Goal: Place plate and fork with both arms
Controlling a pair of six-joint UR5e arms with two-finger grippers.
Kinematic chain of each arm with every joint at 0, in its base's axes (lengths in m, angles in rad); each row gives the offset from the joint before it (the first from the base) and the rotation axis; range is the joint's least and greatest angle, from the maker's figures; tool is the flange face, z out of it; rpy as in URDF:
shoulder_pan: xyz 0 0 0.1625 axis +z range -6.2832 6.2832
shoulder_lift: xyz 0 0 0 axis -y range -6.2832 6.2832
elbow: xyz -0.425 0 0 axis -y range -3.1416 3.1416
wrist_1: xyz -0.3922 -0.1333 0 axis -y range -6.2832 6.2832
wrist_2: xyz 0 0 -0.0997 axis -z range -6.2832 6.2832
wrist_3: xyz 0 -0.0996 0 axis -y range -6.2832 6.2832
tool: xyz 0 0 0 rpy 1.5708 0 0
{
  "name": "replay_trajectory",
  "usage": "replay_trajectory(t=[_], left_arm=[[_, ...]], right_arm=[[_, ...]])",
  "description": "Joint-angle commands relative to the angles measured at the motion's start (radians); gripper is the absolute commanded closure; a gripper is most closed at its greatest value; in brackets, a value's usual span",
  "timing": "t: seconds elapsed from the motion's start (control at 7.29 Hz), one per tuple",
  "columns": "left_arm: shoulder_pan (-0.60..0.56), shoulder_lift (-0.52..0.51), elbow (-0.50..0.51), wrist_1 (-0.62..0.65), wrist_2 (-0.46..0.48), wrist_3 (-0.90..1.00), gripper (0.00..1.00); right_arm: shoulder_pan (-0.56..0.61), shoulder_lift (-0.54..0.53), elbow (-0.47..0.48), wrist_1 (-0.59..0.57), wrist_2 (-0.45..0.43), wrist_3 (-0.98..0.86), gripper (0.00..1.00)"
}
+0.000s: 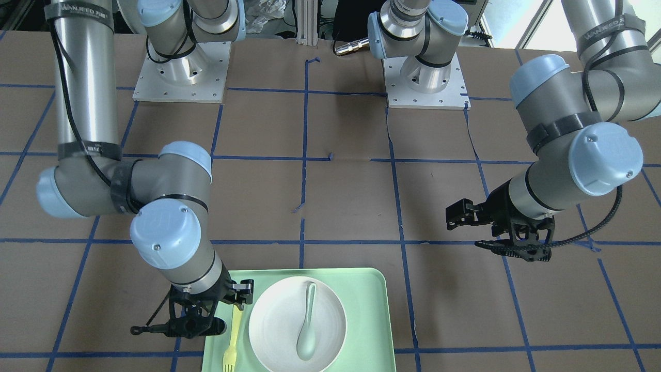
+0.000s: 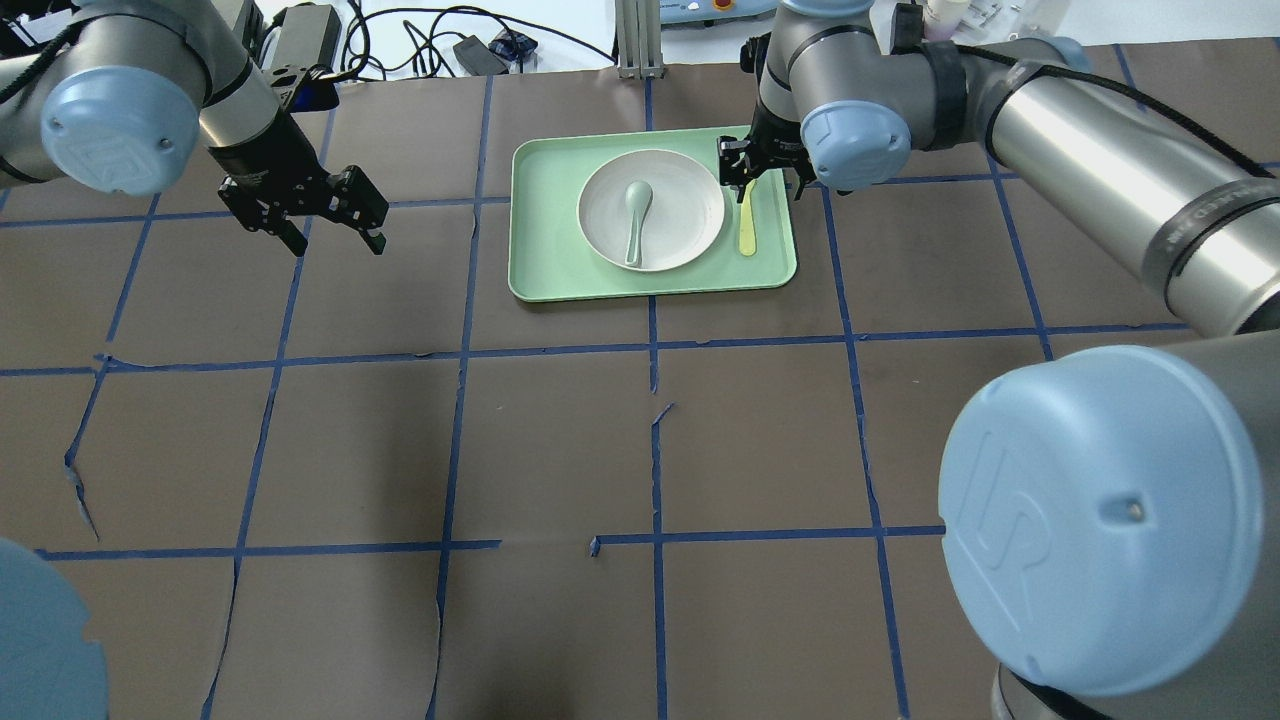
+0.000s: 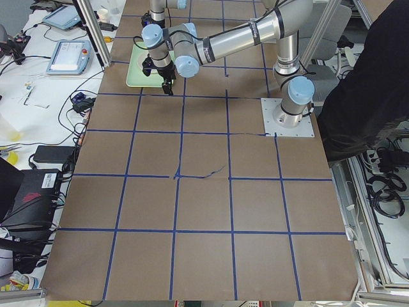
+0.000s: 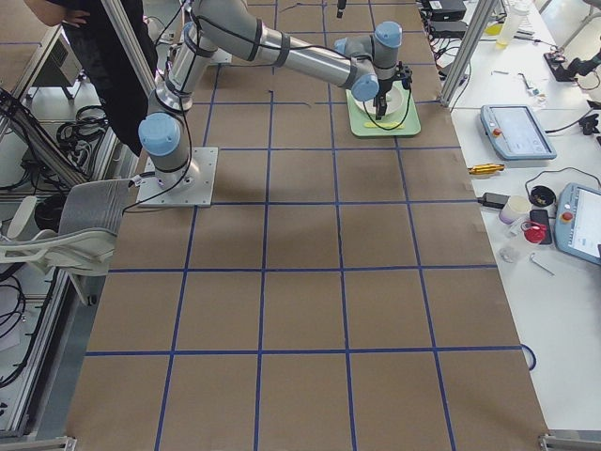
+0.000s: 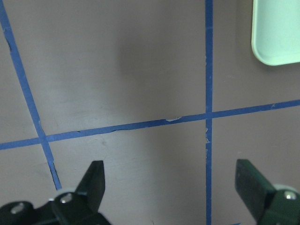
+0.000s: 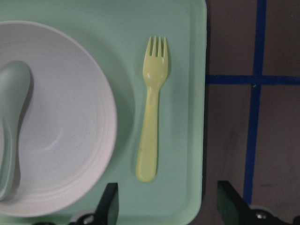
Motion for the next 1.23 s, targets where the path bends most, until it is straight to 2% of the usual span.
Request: replay_trajectory(t=[0.0, 0.27, 0.41, 0.55, 0.82, 1.1], left_arm=[[-0.087, 0.052, -0.002, -0.013, 0.004, -0.165, 0.00], [-0.162, 0.095, -0.019, -0.040, 0.004, -0.338, 0.00], [-0.177, 0.124, -0.013, -0.133, 0.048, -0.389, 0.00], [-0.190, 0.150, -0.011, -0.167, 0.127, -0.485, 0.00], [-0.216, 0.172, -0.008, -0.183, 0.097, -0.519, 0.00], [-0.219, 0.195, 0.003, -0.209, 0.093, -0.506, 0.00]], right_arm=[[0.000, -0.138, 0.002, 0.240, -0.041, -0.005, 0.00], [0.008, -0.289, 0.002, 0.413, -0.036, -0.002, 0.00], [0.014, -0.331, 0.003, 0.472, -0.027, 0.010, 0.00], [0.026, -0.357, 0.030, 0.472, -0.027, 0.013, 0.00], [0.061, -0.385, 0.072, 0.471, -0.022, 0.028, 0.00], [0.063, -0.384, 0.075, 0.457, -0.022, 0.036, 0.00]])
